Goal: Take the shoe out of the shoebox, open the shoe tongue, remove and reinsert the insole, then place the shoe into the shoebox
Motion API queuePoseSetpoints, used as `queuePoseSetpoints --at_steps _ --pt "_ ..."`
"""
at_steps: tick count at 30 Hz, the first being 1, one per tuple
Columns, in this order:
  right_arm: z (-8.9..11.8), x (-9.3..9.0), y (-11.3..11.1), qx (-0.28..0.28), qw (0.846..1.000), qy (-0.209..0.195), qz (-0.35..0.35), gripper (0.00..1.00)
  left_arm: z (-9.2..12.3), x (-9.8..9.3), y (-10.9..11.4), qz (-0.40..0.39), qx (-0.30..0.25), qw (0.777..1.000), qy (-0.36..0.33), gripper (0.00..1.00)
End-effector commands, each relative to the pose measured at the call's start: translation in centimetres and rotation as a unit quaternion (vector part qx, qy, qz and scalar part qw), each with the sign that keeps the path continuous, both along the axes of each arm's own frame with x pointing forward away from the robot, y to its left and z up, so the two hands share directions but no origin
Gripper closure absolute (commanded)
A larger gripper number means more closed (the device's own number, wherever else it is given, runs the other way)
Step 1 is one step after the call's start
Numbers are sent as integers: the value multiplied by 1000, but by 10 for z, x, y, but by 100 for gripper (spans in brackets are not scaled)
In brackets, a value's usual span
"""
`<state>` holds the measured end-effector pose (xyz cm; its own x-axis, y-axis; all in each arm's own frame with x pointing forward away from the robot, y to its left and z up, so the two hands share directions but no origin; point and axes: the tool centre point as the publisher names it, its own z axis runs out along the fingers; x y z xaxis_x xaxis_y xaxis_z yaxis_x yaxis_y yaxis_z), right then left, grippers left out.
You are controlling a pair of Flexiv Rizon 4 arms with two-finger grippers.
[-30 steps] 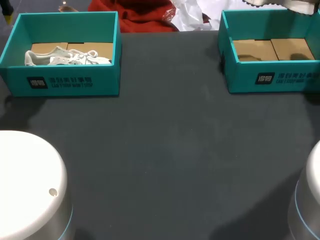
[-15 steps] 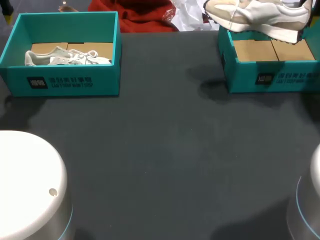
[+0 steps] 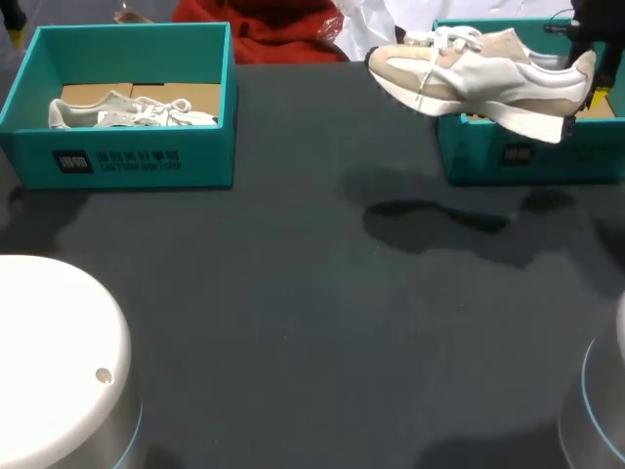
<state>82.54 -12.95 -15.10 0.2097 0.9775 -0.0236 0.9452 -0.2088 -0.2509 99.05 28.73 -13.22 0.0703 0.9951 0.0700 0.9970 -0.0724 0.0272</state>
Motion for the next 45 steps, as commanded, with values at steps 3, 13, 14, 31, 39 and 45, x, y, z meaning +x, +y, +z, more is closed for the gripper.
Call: queuePoseSetpoints --at_steps 3,13,14,31,39,45 --pt "-7 -43 19 -50 974 -219 -4 100 0 -1 0 0 1 1000 -1 0" --pt "-29 -68 49 -31 979 -202 -18 100 0 -1 0 0 1 1000 -1 0" --pt "-29 -68 49 -31 979 -202 -18 100 0 -1 0 0 1 1000 -1 0" --pt "-29 -68 49 -31 979 -202 -18 100 0 -1 0 0 1 1000 -1 0" --pt "-73 -77 82 -60 983 -171 24 100 0 -1 0 0 1 1000 -1 0" --pt "-100 -97 107 -72 982 -169 40 100 0 -1 0 0 1 1000 -1 0"
